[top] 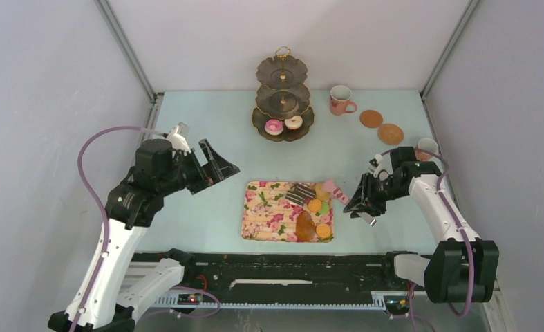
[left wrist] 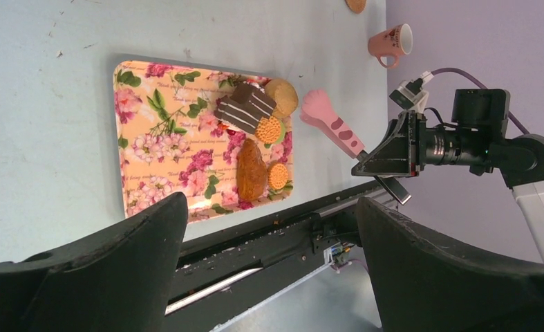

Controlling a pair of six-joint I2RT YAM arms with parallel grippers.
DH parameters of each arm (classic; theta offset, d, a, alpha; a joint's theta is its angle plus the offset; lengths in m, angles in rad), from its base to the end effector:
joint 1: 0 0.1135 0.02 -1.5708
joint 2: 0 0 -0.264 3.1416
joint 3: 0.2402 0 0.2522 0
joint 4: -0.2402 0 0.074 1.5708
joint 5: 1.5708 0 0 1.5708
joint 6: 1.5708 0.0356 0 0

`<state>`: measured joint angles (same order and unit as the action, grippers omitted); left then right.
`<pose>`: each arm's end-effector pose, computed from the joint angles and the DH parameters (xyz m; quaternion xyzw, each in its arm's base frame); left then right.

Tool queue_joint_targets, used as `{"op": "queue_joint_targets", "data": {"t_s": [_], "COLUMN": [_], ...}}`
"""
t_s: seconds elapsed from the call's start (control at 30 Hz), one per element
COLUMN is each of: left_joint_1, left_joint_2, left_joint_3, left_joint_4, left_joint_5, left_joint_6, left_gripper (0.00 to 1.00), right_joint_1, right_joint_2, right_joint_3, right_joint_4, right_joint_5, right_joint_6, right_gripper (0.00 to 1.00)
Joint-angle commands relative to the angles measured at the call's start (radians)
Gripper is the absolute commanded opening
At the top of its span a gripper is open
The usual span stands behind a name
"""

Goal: Serve the afternoon tea

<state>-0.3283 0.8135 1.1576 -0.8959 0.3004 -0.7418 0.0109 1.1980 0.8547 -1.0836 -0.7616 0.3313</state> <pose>0.1301 -0.0554 0.3878 -0.1058 0.8598 -0.3583 0.3482 0.1887 0.0266 0.2347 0.1213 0.9184 0.3767 0.0026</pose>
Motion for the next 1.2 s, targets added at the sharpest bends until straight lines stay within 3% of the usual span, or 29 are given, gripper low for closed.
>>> {"op": "queue_joint_targets", "data": {"t_s": [0.0,1.17], "left_joint_1": [0.005,0.006], "left_joint_2": [-0.003,0.121], "left_joint_3": [0.024,0.060], "left_joint_4": [0.036,0.085], "left_joint_5": [0.005,0.024], "left_joint_6": [-0.002,0.021], "left_gripper": [0.98,0.98], "right_joint_1": [-0.002,0.058], "right_joint_2": [-0.022,0.114], "right_joint_3": [0.003,0.020], "right_joint_4": [-0.009,0.044], "right_joint_5": [0.063,0.031], "right_joint_6": [0.019,0.034], "right_gripper": [0.37,0.40]}}
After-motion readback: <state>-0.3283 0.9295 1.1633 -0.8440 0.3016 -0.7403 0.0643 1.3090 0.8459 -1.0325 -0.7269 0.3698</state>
